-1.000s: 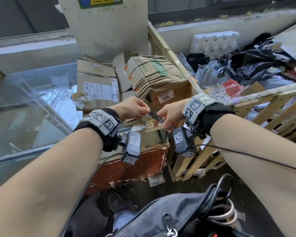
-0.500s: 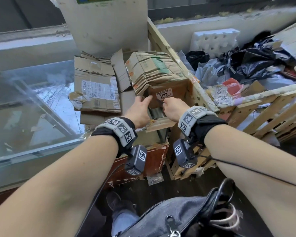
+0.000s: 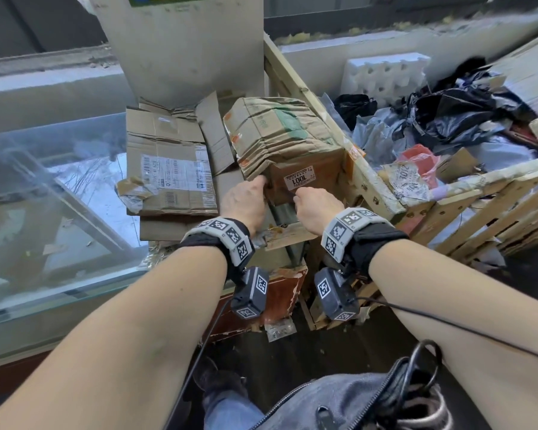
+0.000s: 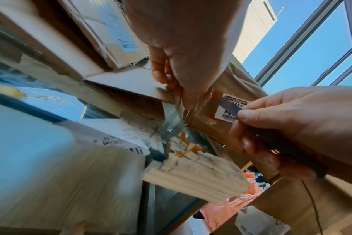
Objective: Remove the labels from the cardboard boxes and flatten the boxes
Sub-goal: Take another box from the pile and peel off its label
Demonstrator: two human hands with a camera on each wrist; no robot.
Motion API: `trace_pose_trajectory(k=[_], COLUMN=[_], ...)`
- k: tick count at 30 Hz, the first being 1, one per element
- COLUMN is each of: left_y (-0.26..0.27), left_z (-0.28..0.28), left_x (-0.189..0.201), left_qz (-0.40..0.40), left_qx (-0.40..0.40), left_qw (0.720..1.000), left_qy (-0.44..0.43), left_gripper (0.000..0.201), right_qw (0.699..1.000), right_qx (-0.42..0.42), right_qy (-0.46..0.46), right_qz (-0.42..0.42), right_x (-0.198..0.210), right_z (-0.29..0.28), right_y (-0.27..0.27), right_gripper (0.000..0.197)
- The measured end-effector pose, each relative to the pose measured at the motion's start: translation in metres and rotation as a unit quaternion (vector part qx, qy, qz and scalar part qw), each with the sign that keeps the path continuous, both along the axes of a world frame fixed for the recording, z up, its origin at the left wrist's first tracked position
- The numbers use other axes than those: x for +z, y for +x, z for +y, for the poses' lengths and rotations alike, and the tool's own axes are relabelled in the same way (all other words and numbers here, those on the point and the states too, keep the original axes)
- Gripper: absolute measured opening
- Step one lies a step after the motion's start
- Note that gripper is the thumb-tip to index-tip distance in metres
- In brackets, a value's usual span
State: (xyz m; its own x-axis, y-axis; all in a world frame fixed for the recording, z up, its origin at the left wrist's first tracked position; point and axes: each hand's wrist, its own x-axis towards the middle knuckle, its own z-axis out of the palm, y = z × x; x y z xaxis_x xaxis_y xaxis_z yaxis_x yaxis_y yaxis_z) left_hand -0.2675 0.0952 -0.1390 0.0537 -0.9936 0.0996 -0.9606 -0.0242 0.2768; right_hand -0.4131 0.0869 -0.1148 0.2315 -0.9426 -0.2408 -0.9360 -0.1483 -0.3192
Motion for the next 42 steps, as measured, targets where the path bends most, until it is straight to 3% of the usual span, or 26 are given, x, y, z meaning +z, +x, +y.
trace_pose_trajectory(k=[3,9,13,18,28,38,42], left_y=[0.004,0.007,0.008,0.012,0.013,0.020,0.018], left_z=[-0.005,-0.008,-0.003,-0.004,-0.001,0.008,0.010], left_x=[-0.006,-0.006,-0.003,0.001,-0.012,-0.027,-0.025], left_qz=[0.017,0.056,-0.004,0.043,0.099,0.110,0.117], left_qx=[0.016,-0.010,-0.001,0.016,0.036,0.022,0.016], left_qw=[0.999,0.997,0.996,0.999,0.994,0.993,0.993], left_qy=[-0.043,-0.052,-0.086,-0.019,0.002,0.025,0.009], left_gripper=[0.020,0.023,0.028,0.035,0.031,0.039,0.049], right_qw=[1.000,0.998,0.996,0.995,0.992,0.993,0.999], right_qx=[0.012,0.034,0.053,0.065,0.075,0.073,0.045], right_qy=[0.003,-0.046,-0.074,-0.074,-0.098,-0.042,-0.013], right_qz=[-0.012,-0.029,-0.006,-0.002,-0.013,0.079,-0.003], right_x=[-0.003,-0.002,-0.001,-0.004,-0.019,-0.016,-0.008], right_z=[-0.002,-0.003,0.000,0.002,0.012,0.009,0.001], right_y=[-0.002,-0.004,0.000,0.000,0.001,0.011,0.006], right_gripper=[0.016,0.035,0.036,0.034,0.035,0.033,0.033])
